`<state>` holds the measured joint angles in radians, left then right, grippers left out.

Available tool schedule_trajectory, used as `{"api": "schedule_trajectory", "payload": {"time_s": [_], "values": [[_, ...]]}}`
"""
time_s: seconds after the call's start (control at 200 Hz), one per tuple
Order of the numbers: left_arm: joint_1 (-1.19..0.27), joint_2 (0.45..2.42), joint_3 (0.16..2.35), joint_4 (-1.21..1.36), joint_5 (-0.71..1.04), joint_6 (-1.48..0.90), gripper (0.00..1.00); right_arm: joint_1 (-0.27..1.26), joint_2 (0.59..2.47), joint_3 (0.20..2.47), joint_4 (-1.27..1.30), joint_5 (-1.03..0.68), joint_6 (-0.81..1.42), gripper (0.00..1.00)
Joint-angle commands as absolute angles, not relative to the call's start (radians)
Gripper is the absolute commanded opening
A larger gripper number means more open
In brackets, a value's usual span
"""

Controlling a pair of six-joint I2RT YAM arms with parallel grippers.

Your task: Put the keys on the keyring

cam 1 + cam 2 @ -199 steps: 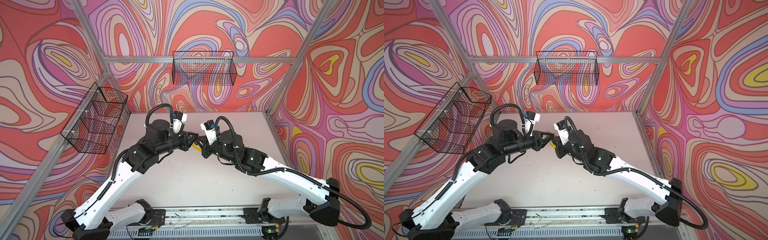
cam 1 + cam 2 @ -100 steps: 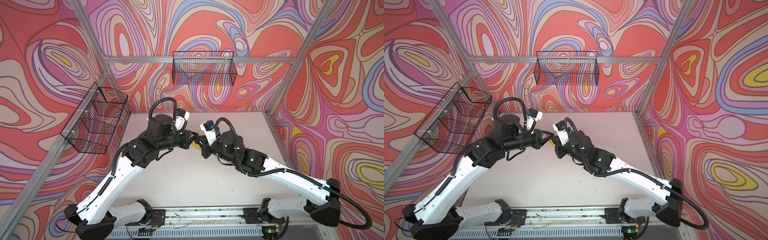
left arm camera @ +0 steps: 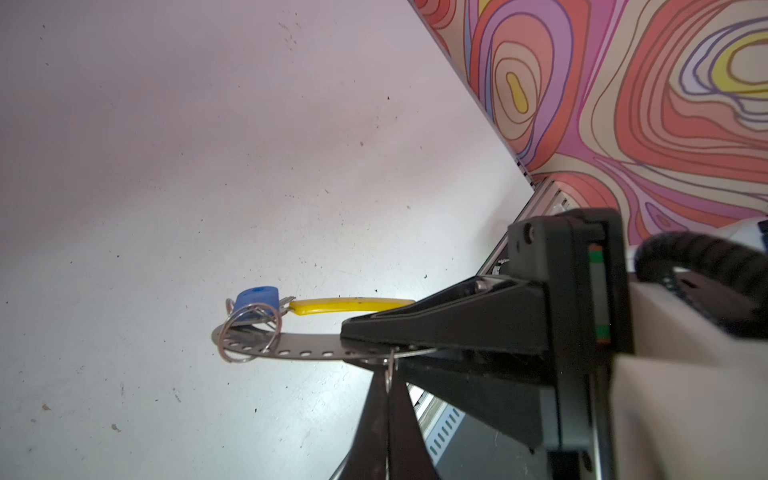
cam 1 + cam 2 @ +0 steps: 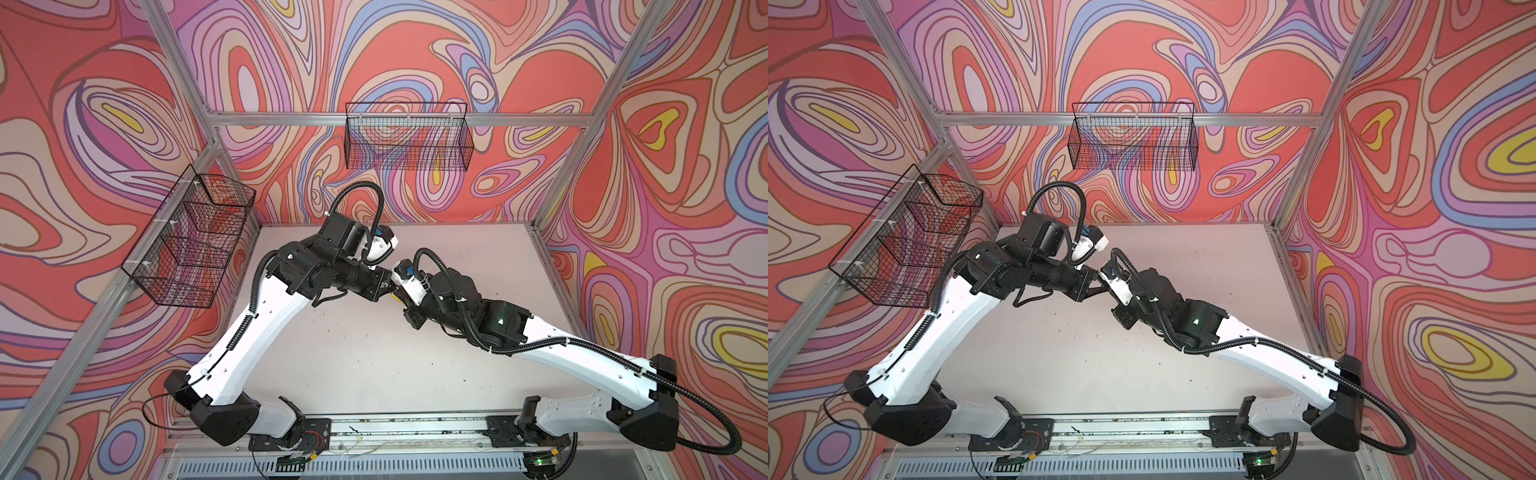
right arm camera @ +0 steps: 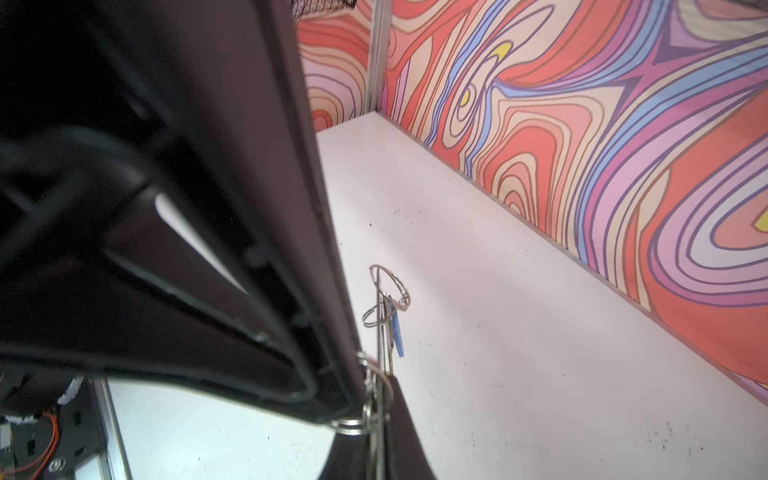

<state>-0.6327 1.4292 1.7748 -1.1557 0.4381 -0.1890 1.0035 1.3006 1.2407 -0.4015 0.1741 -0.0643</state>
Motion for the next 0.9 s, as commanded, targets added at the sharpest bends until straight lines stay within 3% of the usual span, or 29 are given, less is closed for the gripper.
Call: {"api": "schedule_trajectory", "payload": {"time_s": [0.0, 0.095, 0.235, 0.366, 0.646, 0.896], "values": [[-0.620, 1.418, 1.763, -1.389, 0.460, -0.118, 0.00, 0.975, 1.315, 1.283, -0.447, 0.192, -0.074, 0.00], [-0.608, 1.385, 1.751, -1.287, 0.473, -0.159, 0.00, 0.973, 1.290, 1.218, -0.351, 0.072, 0.004, 0.00], [-0.509, 1.271, 1.679, -1.104, 0.548, -0.226, 0.36, 0.972, 1.263, 1.142, -0.235, -0.005, 0.138, 0.00], [-0.464, 1.125, 1.566, -0.915, 0.525, -0.312, 0.52, 0.971, 1.253, 1.099, -0.156, -0.030, 0.249, 0.00], [-0.511, 0.935, 1.175, -0.481, 0.432, -0.585, 0.42, 0.972, 1.301, 1.115, -0.092, -0.008, 0.481, 0.00], [-0.600, 0.961, 1.127, -0.382, 0.357, -0.590, 0.42, 0.971, 1.330, 1.121, -0.065, 0.024, 0.539, 0.00]]}}
